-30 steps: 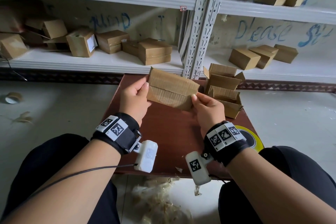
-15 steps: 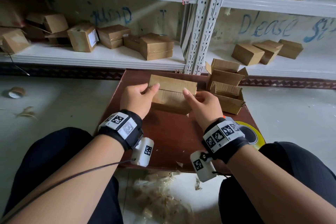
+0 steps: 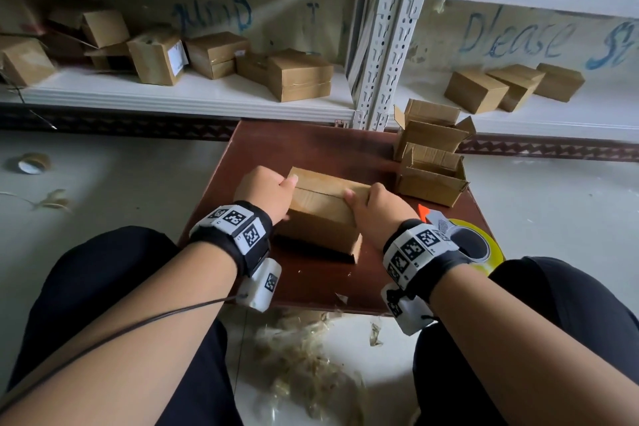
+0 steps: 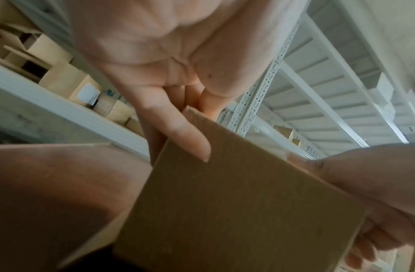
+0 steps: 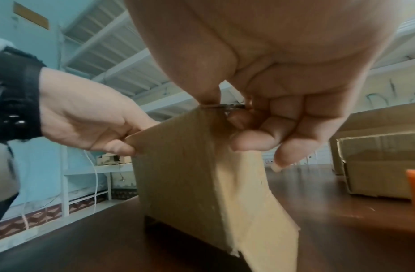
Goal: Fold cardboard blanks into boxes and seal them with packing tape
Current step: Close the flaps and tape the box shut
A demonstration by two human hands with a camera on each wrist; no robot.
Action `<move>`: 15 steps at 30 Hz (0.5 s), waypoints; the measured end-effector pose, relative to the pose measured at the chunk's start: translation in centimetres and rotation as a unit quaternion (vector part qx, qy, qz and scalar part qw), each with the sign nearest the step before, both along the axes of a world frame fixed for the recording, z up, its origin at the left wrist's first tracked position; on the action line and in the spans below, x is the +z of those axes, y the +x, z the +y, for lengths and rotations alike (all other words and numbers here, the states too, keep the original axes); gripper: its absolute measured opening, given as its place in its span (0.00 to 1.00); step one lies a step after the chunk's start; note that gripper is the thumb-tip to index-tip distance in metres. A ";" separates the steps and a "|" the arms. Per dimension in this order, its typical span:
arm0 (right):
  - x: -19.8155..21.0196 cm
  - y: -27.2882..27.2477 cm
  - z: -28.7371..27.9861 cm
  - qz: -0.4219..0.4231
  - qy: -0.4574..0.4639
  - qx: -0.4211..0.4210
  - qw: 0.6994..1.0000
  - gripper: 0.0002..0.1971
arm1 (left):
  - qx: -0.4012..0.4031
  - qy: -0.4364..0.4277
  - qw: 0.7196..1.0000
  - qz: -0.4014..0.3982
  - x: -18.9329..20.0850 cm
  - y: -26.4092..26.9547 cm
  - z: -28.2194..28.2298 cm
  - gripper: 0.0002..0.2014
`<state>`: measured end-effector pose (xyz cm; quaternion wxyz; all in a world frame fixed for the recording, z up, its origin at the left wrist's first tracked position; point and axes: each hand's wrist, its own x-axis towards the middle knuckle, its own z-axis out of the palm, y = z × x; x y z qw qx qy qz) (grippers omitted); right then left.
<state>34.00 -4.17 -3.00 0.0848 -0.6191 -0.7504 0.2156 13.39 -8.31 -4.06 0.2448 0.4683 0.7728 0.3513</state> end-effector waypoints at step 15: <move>-3.1 0.0 2.7 0.054 -0.123 -0.060 0.989 0.37 | -0.047 -0.125 0.979 0.155 -3.0 0.3 1.4 0.33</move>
